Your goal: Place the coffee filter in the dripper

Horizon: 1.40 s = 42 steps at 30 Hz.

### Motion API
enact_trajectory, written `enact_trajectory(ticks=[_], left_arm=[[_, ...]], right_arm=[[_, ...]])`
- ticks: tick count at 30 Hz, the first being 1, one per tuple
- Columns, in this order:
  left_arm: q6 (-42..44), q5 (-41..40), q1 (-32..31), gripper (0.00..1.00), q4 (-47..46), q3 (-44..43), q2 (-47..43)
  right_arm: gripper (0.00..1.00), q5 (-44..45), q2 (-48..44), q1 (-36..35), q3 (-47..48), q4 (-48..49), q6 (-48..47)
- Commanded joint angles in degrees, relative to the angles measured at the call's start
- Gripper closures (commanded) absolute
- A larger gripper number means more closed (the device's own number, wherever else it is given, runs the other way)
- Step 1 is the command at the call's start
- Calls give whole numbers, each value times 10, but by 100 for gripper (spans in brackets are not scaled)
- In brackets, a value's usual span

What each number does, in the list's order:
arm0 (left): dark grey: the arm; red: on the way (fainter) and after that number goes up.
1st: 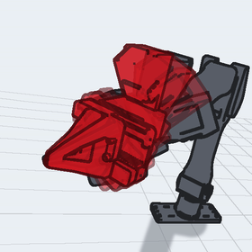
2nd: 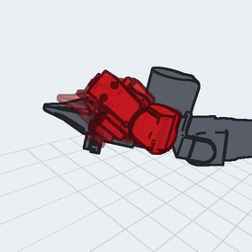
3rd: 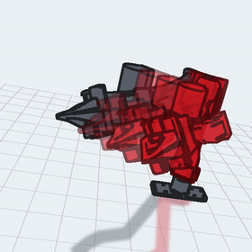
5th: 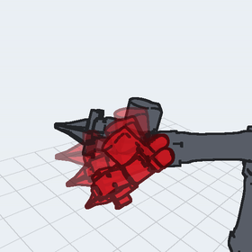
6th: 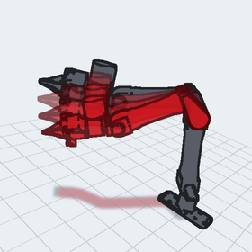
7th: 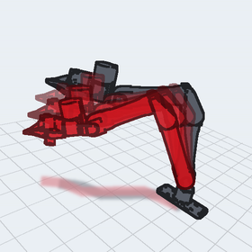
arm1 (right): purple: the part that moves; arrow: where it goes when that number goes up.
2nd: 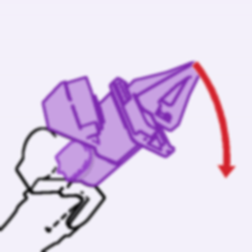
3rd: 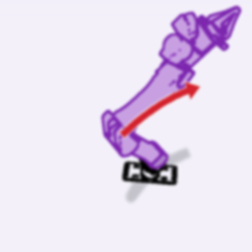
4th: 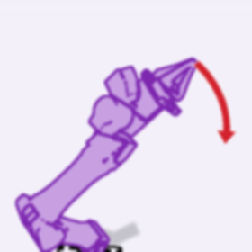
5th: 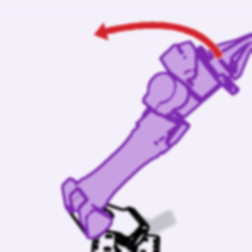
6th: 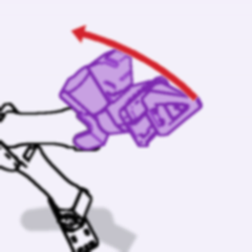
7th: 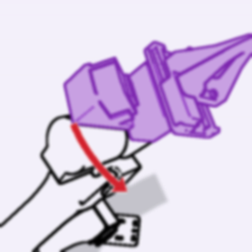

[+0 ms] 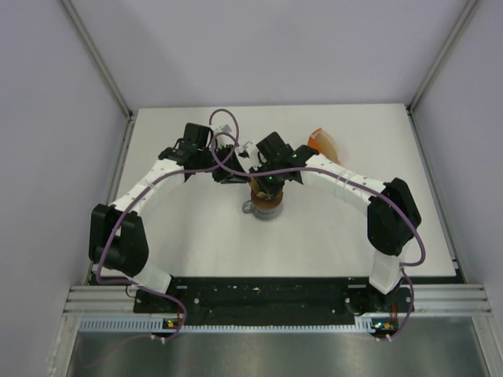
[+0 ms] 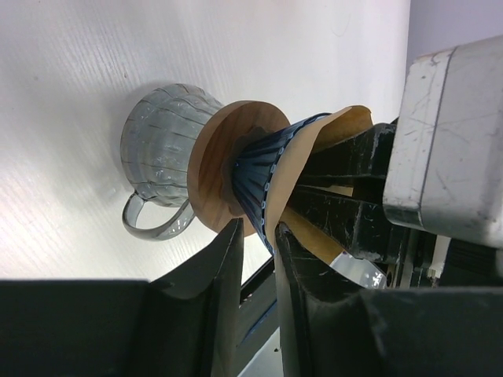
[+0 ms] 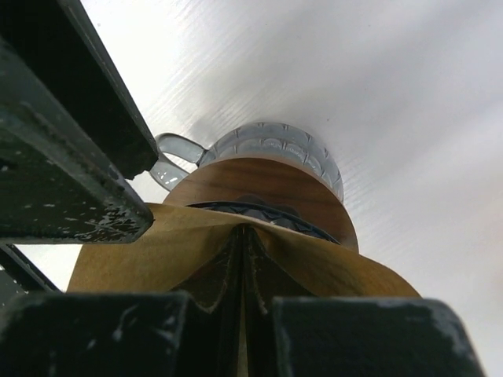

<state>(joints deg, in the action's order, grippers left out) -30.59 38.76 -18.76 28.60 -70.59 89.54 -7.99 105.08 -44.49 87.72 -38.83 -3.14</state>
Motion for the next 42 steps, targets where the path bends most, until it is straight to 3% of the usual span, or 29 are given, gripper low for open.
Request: enact_trajectory(ticks=[1, 9, 16, 19, 25, 28, 36, 42], left_arm=[[11, -2, -14, 74, -23, 0, 2], [23, -12, -15, 85, -16, -6, -2], [28, -18, -15, 85, -12, -7, -5], [28, -17, -15, 85, -13, -8, -2], [26, -17, -17, 86, -13, -5, -1], [26, -17, -18, 86, -14, -4, 0], [26, -18, -17, 86, -14, -4, -1], [26, -18, -18, 86, -14, -5, 2]], right_arm=[[100, -5, -48, 2, 17, 23, 6], [85, -12, -94, 6, 47, 21, -6], [76, -36, -131, 14, 42, 14, -16], [63, -96, -156, 11, 15, 30, -40], [40, -64, -190, -32, -51, 80, -66], [39, 1, -182, -60, -63, 79, -85], [42, 54, -131, -79, -42, 47, -86], [64, 75, -100, -98, -36, 45, -94]])
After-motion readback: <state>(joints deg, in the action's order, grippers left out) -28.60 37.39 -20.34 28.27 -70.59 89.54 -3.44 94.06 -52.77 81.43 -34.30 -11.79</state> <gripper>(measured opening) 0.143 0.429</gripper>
